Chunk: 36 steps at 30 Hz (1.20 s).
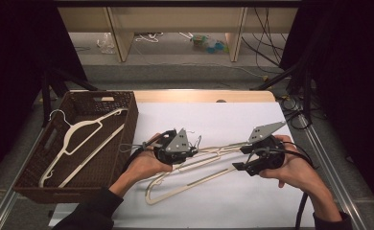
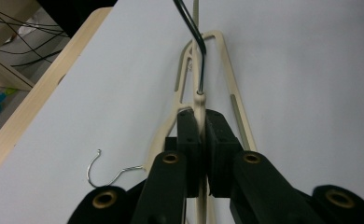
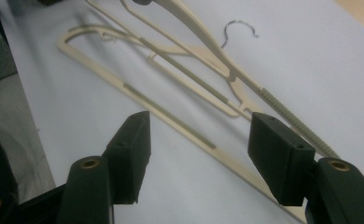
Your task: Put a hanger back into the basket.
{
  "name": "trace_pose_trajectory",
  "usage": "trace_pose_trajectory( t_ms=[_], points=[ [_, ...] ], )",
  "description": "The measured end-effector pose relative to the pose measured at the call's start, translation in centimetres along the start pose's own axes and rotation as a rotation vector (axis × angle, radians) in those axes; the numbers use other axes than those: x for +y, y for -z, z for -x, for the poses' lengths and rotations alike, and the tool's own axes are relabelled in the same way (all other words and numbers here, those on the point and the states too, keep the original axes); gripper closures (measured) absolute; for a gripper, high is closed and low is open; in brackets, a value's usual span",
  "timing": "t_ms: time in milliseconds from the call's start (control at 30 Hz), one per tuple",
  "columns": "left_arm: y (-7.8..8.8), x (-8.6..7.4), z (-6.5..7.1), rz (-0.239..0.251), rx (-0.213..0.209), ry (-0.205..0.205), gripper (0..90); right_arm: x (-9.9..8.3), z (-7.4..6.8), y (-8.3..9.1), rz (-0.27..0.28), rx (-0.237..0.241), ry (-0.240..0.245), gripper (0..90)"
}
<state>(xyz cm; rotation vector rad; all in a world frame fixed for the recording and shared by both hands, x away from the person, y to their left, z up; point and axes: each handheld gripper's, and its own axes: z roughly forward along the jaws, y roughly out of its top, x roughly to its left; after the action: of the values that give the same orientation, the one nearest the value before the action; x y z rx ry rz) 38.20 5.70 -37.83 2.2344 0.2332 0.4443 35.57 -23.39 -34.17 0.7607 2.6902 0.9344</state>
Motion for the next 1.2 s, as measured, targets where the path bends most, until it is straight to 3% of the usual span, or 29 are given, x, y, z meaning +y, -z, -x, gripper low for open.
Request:
trace_pose_trajectory(
  t_ms=[133,233,333,467,500,533,600,733,867,1033,1200],
  points=[
    [0.7,0.2,-0.7,0.024,0.006,0.092,85.7,0.1,-0.1,0.4,0.022,0.005,0.009,39.5],
    [1.5,0.2,-1.3,0.047,-0.001,0.192,85.7,0.1,-0.2,0.5,0.024,0.006,0.007,39.3],
    [2.4,0.2,-1.8,0.062,-0.006,0.25,85.7,-0.1,-0.3,0.2,0.012,0.013,0.001,39.0],
    [3.8,0.2,-2.2,0.118,-0.012,0.34,85.7,-0.2,-0.4,0.0,0.028,0.004,-0.012,38.4],
    [4.3,0.3,-2.4,0.126,-0.007,0.358,85.7,-0.2,-0.3,0.0,0.026,0.016,0.008,38.0],
    [4.7,0.4,-2.5,0.13,-0.007,0.368,85.7,-0.3,-0.5,0.1,0.029,0.016,-0.012,37.5],
    [5.6,0.5,-2.6,0.155,0.014,0.404,85.7,-0.4,-0.6,0.2,0.049,0.017,-0.006,36.6],
    [7.3,0.8,-2.7,0.185,0.015,0.45,85.7,-0.7,-0.8,0.3,0.057,0.024,0.004,35.1],
    [8.9,1.1,-2.5,0.222,0.011,0.484,85.7,-1.0,-1.0,-0.1,0.055,0.019,-0.02,34.6],
    [11.6,1.8,-2.3,0.265,0.013,0.511,85.7,-1.3,-1.1,-0.9,0.029,0.042,-0.014,33.7],
    [14.6,2.4,-2.3,0.287,0.026,0.514,85.7,-1.6,-1.4,-1.7,0.014,0.052,-0.025,31.8]
  ],
)
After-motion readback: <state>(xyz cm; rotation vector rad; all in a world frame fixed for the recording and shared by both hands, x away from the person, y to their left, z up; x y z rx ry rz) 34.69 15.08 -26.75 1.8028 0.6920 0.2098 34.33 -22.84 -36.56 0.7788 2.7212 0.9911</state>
